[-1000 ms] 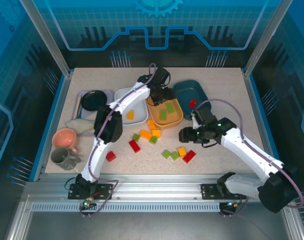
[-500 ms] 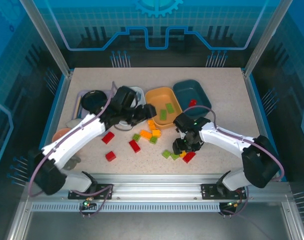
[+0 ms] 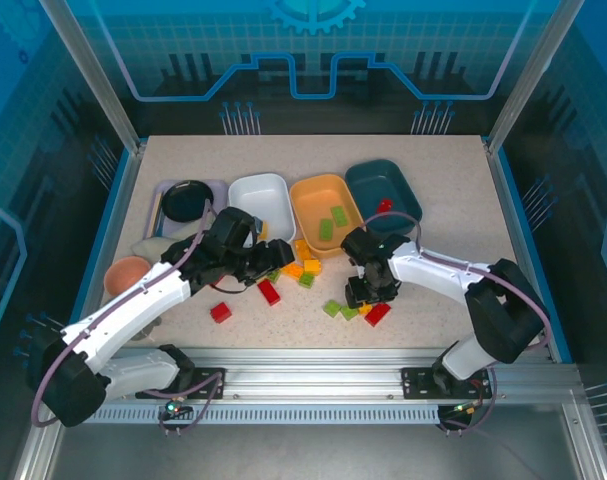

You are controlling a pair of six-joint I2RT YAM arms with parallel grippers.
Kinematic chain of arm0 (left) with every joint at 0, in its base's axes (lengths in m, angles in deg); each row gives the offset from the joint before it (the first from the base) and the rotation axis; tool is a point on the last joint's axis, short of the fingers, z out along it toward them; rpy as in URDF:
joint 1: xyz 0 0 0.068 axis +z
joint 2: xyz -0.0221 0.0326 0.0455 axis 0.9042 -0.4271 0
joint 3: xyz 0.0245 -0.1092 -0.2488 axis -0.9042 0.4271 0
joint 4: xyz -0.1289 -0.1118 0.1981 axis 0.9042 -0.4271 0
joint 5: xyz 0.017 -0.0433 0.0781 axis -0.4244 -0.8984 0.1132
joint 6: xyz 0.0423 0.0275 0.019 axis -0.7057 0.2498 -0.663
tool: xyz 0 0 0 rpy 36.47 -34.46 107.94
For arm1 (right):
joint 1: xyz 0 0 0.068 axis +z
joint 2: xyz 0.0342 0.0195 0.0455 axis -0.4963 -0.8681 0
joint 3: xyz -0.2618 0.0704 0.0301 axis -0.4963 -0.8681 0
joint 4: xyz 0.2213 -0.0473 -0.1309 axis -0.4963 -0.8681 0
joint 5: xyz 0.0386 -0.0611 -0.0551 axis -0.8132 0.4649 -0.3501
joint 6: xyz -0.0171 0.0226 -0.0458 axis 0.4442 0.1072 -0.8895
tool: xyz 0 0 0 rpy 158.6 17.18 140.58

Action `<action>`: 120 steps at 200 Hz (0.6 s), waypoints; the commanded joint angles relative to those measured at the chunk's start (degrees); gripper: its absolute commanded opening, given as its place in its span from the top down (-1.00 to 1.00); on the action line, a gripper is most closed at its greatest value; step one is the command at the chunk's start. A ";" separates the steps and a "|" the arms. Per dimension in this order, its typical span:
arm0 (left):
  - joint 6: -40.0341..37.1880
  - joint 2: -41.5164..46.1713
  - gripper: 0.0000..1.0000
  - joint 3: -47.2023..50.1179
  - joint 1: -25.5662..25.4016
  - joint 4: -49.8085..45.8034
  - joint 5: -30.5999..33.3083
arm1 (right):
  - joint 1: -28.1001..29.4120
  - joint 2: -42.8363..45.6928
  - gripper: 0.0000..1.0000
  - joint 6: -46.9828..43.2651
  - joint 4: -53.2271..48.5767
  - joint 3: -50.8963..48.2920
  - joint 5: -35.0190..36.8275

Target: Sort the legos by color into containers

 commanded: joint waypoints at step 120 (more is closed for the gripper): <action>1.04 11.86 -0.43 -6.89 -1.16 -18.59 21.47 | 6.23 -9.67 0.42 -1.45 0.03 32.31 3.78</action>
